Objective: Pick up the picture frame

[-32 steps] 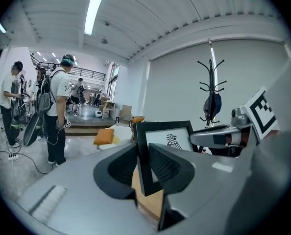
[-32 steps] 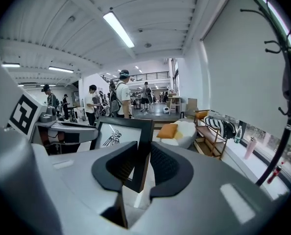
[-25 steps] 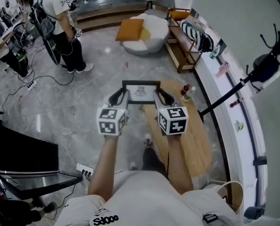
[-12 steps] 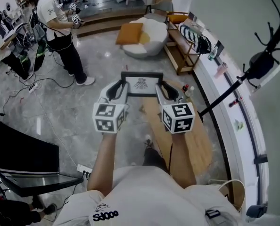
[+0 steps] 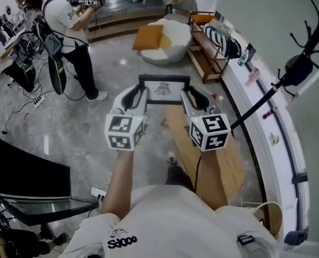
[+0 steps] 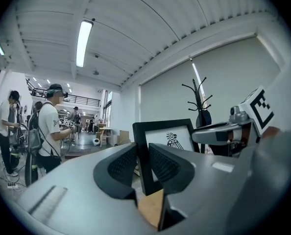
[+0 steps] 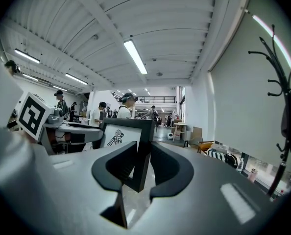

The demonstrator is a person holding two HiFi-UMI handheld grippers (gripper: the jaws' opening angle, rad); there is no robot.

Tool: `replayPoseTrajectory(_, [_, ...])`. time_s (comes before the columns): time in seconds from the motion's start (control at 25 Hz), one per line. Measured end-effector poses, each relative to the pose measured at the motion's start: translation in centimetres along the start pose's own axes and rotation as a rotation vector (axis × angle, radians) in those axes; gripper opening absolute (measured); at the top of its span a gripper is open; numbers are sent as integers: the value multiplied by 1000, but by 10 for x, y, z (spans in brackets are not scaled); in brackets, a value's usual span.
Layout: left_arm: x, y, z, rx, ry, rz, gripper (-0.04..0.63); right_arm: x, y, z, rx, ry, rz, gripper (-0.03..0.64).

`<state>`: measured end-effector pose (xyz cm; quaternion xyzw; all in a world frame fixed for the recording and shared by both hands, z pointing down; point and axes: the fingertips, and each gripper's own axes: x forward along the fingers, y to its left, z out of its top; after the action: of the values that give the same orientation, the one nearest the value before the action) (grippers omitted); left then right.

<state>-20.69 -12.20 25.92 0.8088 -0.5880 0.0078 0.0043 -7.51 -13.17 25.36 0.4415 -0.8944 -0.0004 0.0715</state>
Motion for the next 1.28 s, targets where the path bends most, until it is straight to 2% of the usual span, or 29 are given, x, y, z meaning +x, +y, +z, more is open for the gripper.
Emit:
replayPoseTrajectory(0.44, [-10,-6,32,42,-78,2,86,-15,2,30,-29,-72,-9,89])
replayPoseTrajectory(1.28, [-14,-4,33,45,-77,15,86,-13,5,29,-28,-69,14,89])
